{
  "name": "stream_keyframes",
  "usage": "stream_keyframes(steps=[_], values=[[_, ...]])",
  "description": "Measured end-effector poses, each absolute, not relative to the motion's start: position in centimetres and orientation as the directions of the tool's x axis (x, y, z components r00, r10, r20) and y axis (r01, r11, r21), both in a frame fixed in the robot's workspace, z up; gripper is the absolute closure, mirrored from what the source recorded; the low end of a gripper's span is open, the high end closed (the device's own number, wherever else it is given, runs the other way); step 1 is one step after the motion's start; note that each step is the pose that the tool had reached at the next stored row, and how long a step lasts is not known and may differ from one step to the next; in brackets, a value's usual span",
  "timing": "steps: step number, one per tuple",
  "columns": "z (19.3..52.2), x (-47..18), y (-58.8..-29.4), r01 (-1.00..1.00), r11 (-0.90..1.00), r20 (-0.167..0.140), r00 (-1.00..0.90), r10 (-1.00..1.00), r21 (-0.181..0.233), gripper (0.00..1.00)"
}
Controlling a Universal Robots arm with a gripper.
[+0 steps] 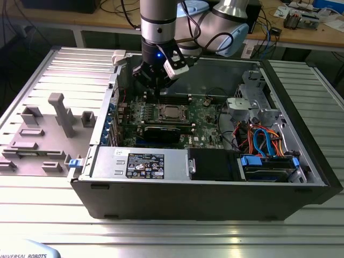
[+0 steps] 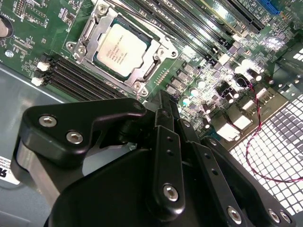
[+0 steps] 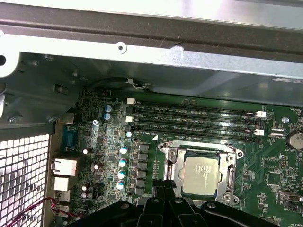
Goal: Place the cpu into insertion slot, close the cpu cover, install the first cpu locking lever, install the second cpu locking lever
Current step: 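Install the first cpu locking lever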
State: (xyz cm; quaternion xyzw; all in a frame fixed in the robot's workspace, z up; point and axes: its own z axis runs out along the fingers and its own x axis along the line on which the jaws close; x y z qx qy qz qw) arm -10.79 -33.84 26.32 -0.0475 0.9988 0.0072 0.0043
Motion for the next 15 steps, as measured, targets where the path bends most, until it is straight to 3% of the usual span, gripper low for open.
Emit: stream_keyframes(steps=[15], values=[[26.3, -12.4, -32.0, -0.103, 0.995, -0.009, -0.995, -0.103, 0.014, 0.89]])
